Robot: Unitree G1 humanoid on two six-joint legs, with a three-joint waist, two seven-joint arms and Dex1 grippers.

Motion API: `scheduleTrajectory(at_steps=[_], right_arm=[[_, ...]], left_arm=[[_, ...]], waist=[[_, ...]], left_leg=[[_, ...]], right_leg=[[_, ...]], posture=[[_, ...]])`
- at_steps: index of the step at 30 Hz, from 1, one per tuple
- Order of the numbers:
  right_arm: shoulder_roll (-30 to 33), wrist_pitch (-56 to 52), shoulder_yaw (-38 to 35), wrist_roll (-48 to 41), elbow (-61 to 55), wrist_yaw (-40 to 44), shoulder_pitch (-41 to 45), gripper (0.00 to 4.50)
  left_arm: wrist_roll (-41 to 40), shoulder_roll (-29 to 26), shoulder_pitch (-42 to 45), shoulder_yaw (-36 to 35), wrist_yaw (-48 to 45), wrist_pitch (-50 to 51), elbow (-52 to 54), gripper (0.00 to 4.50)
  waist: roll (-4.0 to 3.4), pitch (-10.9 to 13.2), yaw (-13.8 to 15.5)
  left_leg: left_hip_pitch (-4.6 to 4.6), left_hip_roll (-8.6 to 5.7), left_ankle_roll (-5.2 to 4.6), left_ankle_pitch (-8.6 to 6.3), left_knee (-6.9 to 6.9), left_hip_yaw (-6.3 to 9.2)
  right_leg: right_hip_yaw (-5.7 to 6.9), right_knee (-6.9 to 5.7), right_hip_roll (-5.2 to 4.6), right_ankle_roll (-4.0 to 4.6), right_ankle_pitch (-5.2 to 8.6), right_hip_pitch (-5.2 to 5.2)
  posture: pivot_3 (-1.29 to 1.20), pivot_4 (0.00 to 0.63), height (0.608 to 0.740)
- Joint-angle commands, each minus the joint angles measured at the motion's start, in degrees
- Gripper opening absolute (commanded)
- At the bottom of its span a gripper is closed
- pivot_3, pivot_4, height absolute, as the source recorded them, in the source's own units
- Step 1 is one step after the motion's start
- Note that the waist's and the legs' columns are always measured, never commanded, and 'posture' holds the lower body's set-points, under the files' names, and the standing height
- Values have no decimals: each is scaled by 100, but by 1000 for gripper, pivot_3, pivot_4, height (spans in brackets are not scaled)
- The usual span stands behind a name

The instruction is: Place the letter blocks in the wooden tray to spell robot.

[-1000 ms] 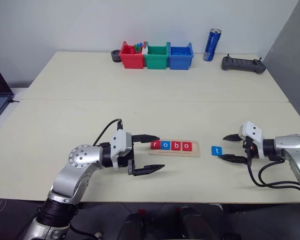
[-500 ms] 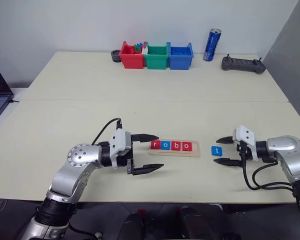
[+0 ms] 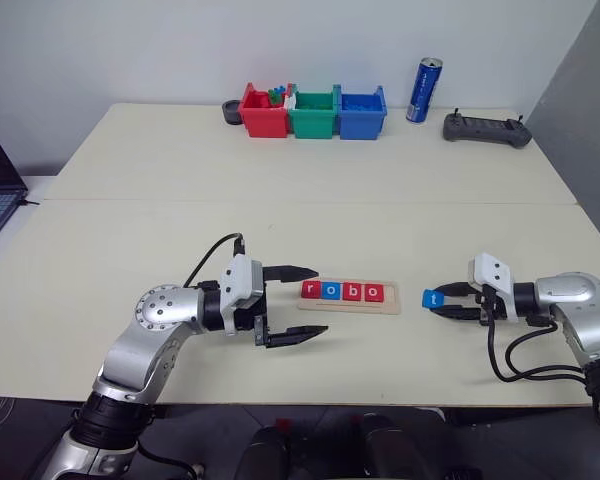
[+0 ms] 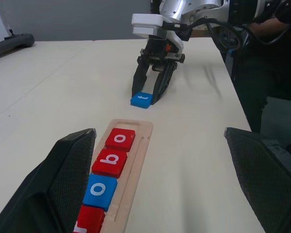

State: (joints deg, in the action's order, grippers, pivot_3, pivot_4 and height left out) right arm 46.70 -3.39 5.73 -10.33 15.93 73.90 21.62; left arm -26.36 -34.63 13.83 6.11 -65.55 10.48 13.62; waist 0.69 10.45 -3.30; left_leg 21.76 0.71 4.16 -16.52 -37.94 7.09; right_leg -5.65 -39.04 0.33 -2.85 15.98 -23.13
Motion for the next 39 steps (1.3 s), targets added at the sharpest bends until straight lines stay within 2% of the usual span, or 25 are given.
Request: scheduleTrajectory(at_steps=[1, 6, 10, 20, 39], right_arm=[[49, -138, -8, -165, -680, 179, 200, 1458], [-270, -316, 253, -78, -810, 202, 572, 1458], [-489, -122, 521, 160, -376, 230, 955, 1458], [-537, 517, 737, 455, 444, 523, 1211, 1458], [-727, 482, 813, 595, 517, 511, 1353, 1458]], left_arm=[[-66, -131, -78, -290, -20, -116, 80, 4500], [-76, -302, -388, -506, -31, -174, 155, 4500], [-92, -411, -752, -737, 95, -156, 354, 4500], [-147, -423, -1111, -855, 383, -25, 794, 4500], [-140, -412, -1002, -823, 430, 49, 788, 4500]], waist=[[-3, 1, -14], [-4, 1, -12], [-6, 4, 1], [-3, 5, 21], [-4, 5, -5]], left_leg=[[0, 0, 0, 0, 0, 0], [-2, 2, 0, 0, 0, 1], [0, 0, 0, 0, 0, 2], [1, -7, 0, 0, 1, 2], [-1, -6, 0, 0, 1, 2]], right_leg=[[-1, -1, 0, 0, 0, -1], [1, -2, 1, 0, 0, -1], [3, 0, -3, 0, 0, -2], [9, 0, -17, 0, 0, -2], [10, -2, -16, 1, 0, -2]], posture=[[0, 150, 740], [0, 150, 740], [0, 150, 740], [0, 150, 740], [0, 150, 740]])
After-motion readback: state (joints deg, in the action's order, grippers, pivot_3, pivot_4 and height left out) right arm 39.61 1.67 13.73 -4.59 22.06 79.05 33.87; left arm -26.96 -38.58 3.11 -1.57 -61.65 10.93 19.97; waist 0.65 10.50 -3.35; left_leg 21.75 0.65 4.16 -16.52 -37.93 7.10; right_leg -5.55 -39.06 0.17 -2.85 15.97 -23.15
